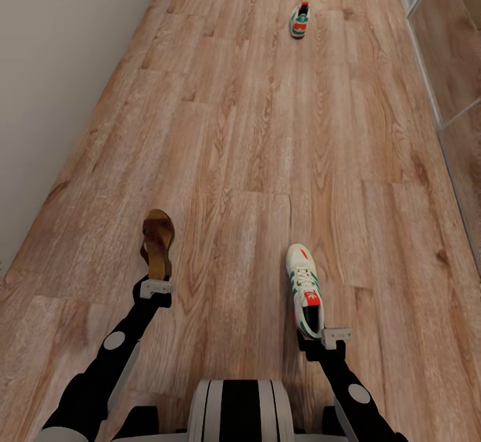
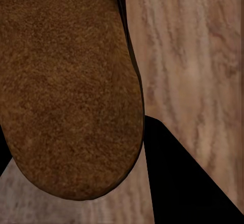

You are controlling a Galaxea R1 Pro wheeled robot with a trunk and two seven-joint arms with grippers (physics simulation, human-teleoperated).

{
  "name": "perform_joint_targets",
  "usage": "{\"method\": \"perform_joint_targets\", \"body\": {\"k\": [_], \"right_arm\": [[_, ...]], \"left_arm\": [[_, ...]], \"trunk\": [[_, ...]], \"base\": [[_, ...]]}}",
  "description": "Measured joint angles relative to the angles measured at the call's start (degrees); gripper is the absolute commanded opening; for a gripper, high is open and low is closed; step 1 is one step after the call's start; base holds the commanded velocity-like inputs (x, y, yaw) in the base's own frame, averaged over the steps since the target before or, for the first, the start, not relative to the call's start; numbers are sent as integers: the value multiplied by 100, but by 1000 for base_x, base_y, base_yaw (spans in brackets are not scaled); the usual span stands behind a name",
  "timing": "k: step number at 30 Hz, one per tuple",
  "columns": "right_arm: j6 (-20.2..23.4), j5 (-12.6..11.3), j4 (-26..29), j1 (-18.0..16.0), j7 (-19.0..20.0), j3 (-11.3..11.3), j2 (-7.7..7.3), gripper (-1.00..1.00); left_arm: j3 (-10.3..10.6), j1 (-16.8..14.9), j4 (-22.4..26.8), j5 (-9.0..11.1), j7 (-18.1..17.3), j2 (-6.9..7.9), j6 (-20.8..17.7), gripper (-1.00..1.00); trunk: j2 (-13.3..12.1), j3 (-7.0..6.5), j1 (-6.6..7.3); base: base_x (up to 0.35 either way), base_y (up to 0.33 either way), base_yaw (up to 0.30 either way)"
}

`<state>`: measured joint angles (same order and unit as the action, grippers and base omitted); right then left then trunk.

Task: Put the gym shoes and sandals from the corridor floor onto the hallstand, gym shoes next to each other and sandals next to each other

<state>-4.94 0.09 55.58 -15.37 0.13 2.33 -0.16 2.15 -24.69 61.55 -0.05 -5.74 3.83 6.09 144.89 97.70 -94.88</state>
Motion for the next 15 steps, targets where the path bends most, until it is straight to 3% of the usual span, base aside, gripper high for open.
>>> {"method": "perform_joint_targets", "body": {"k": [11,12,15], "right_arm": [[0,1,81,7,1,0,3,-100],[16,1,452,31,-12,4,7,-100],[66,2,854,53,-18,10,11,-100]], "left_arm": [[30,0,0,0,16,-2,-51,-100],[27,1,61,1,17,-7,-363,-100],[27,-1,214,16,15,-8,-666,-100]], "trunk": [[-15,-339,28],[-16,-371,31],[-20,-466,39]], "base": [[0,0,0],[0,0,0],[0,0,0]]}}
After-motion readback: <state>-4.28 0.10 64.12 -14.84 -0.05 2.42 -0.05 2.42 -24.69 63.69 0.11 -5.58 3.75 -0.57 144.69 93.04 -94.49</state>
